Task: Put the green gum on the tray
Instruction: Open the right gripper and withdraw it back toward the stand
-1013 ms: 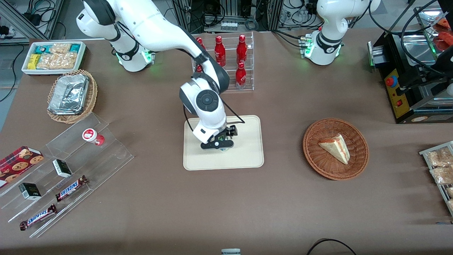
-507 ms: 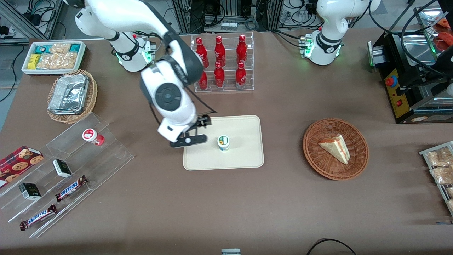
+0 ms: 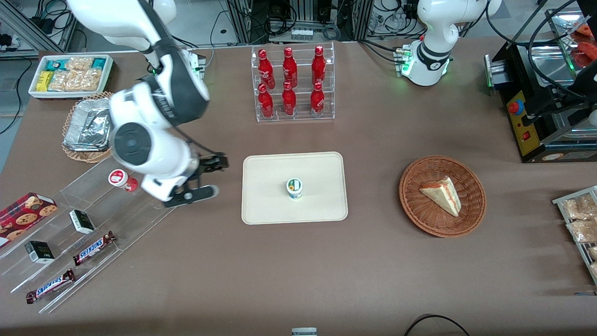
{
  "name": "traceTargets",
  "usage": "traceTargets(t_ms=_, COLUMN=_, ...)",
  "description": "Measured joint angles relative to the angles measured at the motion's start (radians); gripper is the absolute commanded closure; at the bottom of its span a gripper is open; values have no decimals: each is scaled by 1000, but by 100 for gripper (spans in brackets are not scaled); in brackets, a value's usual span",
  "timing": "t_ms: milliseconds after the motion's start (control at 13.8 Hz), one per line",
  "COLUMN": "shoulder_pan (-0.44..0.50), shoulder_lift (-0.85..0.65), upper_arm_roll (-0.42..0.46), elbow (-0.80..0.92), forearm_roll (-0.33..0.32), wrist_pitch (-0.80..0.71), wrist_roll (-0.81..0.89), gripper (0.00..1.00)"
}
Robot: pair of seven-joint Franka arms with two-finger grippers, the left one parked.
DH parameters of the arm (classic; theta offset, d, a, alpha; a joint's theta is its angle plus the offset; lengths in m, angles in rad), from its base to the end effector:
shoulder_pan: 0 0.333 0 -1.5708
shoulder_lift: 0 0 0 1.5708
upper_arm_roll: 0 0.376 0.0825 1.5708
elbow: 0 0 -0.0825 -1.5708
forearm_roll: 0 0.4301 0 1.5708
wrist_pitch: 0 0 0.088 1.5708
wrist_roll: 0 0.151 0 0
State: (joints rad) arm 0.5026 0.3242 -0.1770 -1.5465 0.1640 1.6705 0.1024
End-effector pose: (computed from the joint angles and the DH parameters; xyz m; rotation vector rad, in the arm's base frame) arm 0.6414 0.2547 0.4530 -3.0493 -0.2974 0.3262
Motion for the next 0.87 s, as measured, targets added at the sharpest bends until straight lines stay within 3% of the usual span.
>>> traceTargets(t_ms=434, shoulder_pan=-161, shoulder_lift=-74, upper_arm_roll=1, elbow=-55, forearm_roll=-61, wrist_pitch=-3, wrist_roll=-104, gripper=0)
traceTargets(t_ms=868, shoulder_pan=-335, shoulder_lift=-218, upper_arm_roll=7, elbow=-171, forearm_roll=-63, wrist_pitch=4, wrist_roll=-150, gripper=0)
